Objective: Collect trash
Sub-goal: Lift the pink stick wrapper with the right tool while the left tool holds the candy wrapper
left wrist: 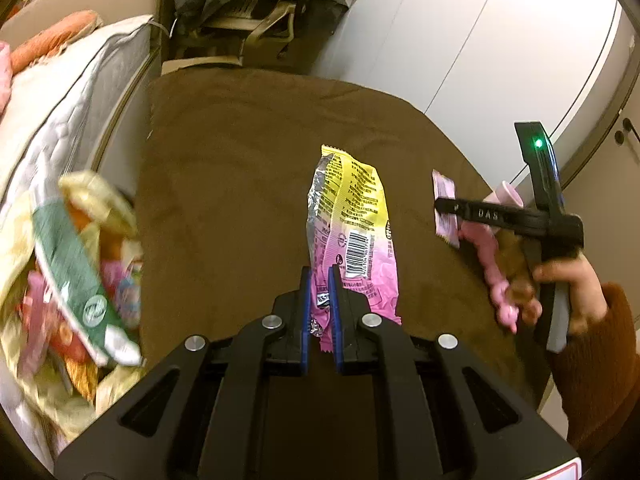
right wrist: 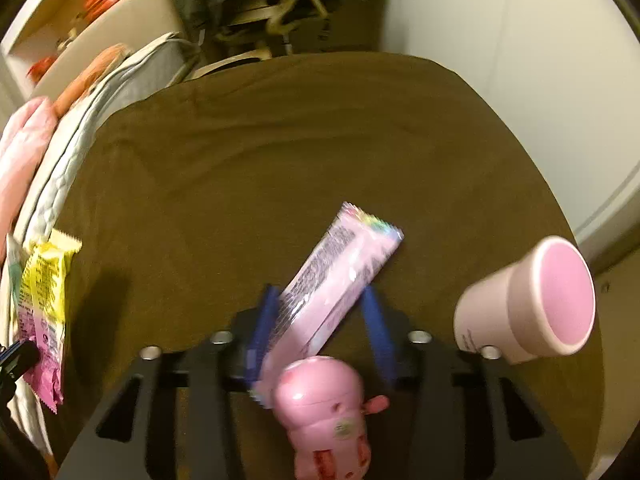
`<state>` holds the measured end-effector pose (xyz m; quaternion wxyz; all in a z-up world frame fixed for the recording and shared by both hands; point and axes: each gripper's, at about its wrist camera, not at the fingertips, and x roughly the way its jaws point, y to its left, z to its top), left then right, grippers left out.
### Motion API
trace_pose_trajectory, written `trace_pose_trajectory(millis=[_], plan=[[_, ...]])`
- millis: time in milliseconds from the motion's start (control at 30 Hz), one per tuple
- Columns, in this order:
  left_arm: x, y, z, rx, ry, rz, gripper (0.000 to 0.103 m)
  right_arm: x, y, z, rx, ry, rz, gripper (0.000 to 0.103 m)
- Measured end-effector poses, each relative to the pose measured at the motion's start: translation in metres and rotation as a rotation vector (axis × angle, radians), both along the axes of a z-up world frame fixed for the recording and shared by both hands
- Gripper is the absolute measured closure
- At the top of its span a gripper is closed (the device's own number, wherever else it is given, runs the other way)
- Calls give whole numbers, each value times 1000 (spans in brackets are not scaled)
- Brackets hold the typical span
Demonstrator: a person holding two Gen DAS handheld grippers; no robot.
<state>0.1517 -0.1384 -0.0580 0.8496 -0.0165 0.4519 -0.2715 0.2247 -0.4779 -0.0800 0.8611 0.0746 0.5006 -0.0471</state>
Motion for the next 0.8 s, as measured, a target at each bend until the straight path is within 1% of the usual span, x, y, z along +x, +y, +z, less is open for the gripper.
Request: trace_pose_trajectory(millis=[33, 133, 233, 533, 800], plan=[[-3, 5, -1, -4, 3, 9, 95, -3, 2, 1, -13, -5, 13, 77], [-10, 18, -1, -8, 4, 32, 95, -7, 13, 7, -48, -40, 50, 81], [-8, 28, 1, -10, 5, 46, 95, -11, 17, 17, -28, -72, 70, 85], [-15, 38, 13, -33, -20, 62, 95, -43, 38, 53, 16, -166, 116, 85], [-22, 52, 29, -57, -57, 76, 95, -66, 70, 95, 37, -258, 200, 85]])
